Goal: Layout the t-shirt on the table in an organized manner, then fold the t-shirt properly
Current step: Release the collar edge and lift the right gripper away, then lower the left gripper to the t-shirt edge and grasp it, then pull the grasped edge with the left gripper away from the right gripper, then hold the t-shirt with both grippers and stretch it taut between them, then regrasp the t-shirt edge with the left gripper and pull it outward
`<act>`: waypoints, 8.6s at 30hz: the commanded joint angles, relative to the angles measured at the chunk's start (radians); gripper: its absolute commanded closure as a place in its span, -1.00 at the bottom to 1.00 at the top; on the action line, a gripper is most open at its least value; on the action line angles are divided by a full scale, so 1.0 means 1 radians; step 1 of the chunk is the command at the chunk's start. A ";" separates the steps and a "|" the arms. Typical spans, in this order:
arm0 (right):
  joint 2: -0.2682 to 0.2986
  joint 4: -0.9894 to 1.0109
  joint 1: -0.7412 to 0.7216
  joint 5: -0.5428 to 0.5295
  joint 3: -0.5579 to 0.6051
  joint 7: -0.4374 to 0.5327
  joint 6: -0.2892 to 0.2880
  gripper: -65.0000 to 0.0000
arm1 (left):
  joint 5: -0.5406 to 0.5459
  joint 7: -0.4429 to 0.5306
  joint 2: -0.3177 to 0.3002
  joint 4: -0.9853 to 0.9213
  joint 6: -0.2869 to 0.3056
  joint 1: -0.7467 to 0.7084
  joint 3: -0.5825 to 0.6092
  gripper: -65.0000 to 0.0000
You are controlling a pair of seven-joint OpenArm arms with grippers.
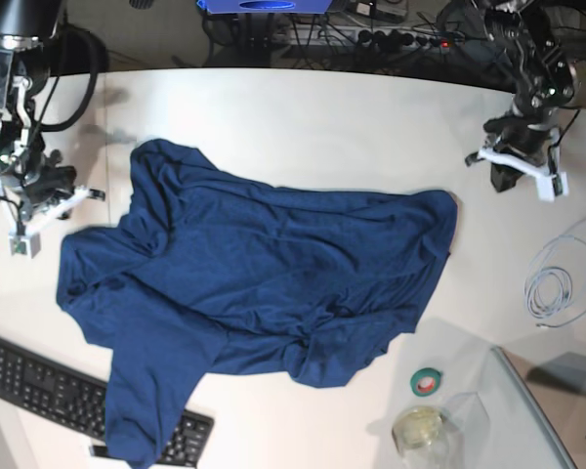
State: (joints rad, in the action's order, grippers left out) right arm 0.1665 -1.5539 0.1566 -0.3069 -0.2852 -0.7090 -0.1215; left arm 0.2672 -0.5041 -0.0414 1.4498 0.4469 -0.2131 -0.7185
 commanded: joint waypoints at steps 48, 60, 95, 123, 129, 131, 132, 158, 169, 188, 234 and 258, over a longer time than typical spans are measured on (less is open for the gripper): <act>-0.031 -0.049 0.183 0.007 0.114 0.021 -0.307 0.01 | 0.017 -0.147 0.174 0.279 0.048 0.113 0.083 1.00; -0.037 -0.063 0.199 0.007 0.171 0.024 -0.309 -0.22 | 0.017 -0.179 0.194 0.038 -0.096 0.380 0.234 1.00; -0.049 -0.095 0.156 0.007 0.179 0.022 -0.310 -0.24 | 0.192 0.034 0.170 -0.281 -0.365 0.496 0.385 1.00; -0.054 -0.089 0.123 0.007 0.182 0.024 -0.312 -0.24 | 0.185 -0.158 0.067 0.150 -0.606 0.057 0.279 1.00; -0.057 -0.095 0.123 0.007 0.182 0.024 -0.327 -0.24 | 0.185 -0.156 0.067 0.133 -0.606 0.047 0.279 1.00; -0.057 -0.105 0.123 0.005 0.182 0.024 -0.401 -0.23 | 0.185 -0.156 0.067 0.133 -0.606 0.048 0.279 1.00; -0.057 -0.121 0.123 0.005 0.180 0.024 -0.433 -0.23 | 0.185 -0.156 0.067 0.133 -0.606 0.050 0.279 1.00; -0.057 -0.148 0.128 0.007 0.180 0.018 -0.461 -0.22 | 0.195 -0.164 0.127 0.245 -0.607 0.102 0.337 -0.53; -0.057 -0.148 0.128 0.008 0.174 0.018 -0.461 -0.22 | 0.192 -0.161 0.133 0.239 -0.607 0.042 0.346 0.87; -0.058 -0.099 0.126 0.007 0.180 0.022 -0.461 -0.22 | 0.194 -0.159 0.148 0.180 -0.603 -0.021 0.096 0.72; -0.057 -0.098 0.120 0.008 0.182 0.024 -0.461 -0.22 | 0.195 -0.155 0.153 0.045 -0.601 0.093 0.170 1.00; -0.057 -0.038 0.087 0.008 0.182 0.024 -0.461 -0.22 | 0.188 -0.164 0.151 0.001 -0.607 0.248 0.282 1.00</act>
State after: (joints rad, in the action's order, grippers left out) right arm 0.1020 -1.5787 0.2493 -0.2844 -0.1024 -0.6998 -0.5747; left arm 0.4496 -0.6765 0.1127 1.4368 -0.1612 0.0223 -0.4374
